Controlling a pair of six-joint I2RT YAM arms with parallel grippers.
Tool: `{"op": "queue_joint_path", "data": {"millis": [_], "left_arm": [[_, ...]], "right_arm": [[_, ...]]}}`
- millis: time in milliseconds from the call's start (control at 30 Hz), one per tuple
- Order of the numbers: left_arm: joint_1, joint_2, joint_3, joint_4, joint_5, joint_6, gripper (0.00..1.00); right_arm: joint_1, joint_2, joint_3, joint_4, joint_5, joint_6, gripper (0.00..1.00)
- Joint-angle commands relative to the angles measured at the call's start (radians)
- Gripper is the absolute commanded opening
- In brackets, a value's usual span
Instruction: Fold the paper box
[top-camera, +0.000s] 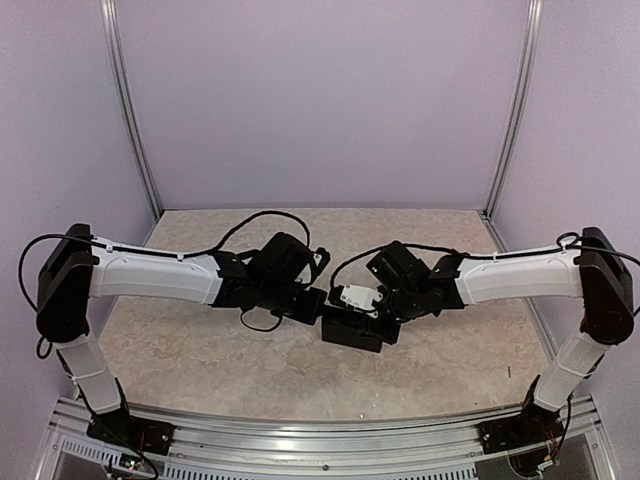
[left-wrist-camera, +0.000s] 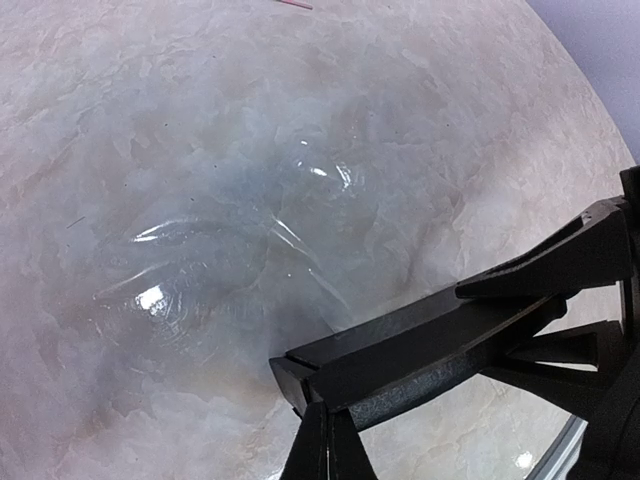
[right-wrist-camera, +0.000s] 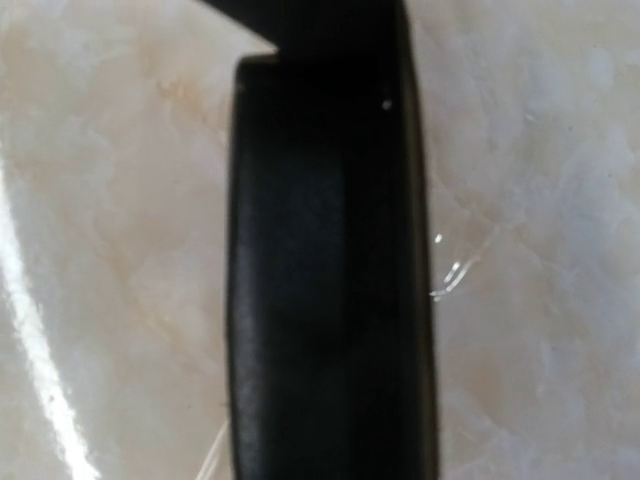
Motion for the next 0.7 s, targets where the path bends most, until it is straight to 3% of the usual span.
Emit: {"op": "queue_joint_path", "data": {"millis": [0,433,567,667], "left_arm": [[-0.038,0.073,0.001,-0.044,0.017,-0.046,0.00],[-0.089,0.130,0.004,-0.085,-0.075,-0.027,0.00],[-0.089,0.103,-0.018,-0.091,-0.088,-0.001,0.00],[-0.089,0.085,-0.028,-0.090,-0.091,0.022,0.00]], "right_arm": [[-0.009,0.014,0.026,0.034,-0.036,0.022,0.34],[-0.015,-0.015,0.019,0.020,-0.099,-0.002,0.37],[-0.019,-0.062,0.034,-0.024,-0.165,-0.066,0.48],[-0.025,-0.114,0.063,-0.093,-0.209,-0.123,0.63]]}}
